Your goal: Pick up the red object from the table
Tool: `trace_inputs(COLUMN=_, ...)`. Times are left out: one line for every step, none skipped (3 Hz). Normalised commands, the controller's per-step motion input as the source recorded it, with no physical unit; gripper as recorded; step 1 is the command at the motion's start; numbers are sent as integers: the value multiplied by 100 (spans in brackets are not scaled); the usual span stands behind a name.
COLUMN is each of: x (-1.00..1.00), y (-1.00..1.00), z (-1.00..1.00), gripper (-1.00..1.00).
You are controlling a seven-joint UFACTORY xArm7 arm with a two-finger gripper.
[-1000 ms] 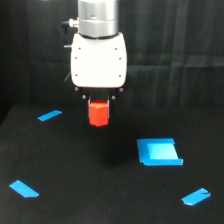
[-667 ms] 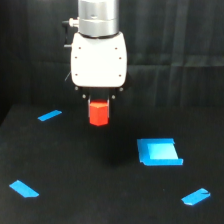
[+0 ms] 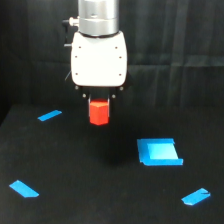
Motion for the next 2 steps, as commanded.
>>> trace_inputs(x=-1, y=5, z=1, gripper=-94)
trace_inputs(x=-2, y=3, z=-4, gripper=-100)
